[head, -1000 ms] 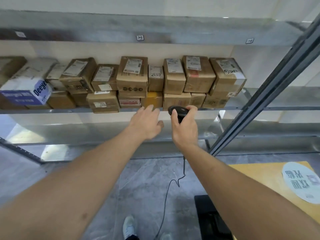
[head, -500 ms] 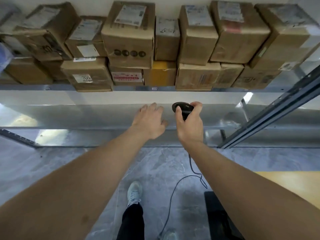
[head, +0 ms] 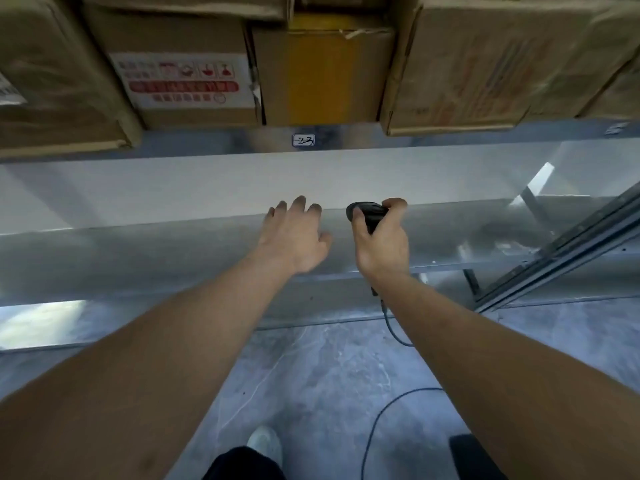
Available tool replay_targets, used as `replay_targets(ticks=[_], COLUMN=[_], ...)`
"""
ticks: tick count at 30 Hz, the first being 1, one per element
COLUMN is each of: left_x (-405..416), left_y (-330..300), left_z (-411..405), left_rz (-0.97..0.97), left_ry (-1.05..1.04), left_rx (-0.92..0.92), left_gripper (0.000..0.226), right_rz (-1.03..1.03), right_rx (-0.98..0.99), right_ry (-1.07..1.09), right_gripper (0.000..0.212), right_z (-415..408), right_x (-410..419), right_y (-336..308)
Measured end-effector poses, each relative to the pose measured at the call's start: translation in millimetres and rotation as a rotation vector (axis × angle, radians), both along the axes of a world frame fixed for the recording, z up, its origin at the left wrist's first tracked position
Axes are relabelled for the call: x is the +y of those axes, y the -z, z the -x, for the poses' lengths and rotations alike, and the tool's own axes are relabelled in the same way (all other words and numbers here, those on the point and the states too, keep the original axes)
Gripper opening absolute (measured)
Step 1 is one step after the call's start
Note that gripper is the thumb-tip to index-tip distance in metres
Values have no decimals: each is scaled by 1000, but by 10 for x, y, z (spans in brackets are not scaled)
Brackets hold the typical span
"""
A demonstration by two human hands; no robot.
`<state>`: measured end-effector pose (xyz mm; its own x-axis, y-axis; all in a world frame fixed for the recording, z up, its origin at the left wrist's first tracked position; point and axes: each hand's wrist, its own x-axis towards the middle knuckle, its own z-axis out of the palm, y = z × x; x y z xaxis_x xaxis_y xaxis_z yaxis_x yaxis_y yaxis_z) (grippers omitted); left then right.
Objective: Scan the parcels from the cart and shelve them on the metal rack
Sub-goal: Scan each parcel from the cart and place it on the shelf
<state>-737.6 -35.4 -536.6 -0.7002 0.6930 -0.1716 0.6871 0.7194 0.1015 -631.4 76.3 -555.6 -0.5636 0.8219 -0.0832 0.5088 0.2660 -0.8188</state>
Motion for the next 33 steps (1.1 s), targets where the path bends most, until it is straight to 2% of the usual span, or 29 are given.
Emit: replay_targets(ticks=[11,16,22,33], left_x=[369,412,441,415], left_y=[1038,1373,1637,1688], left_z=[587,746,941,1073], left_rz=[-74,-94,-127,-123], left_ry=[32,53,61,88], left_rx=[18,33,50,52], left_gripper=[53,54,51,54], right_rz=[24,6,-112,-93], right_rx=[-39,-43,-161,-150], right_ry=[68,61,65,86], right_gripper=[54,44,53,53], right_z=[653,830,1077,1386], right_x=[454,572,649,786], right_y=[1044,1408,1565,1496])
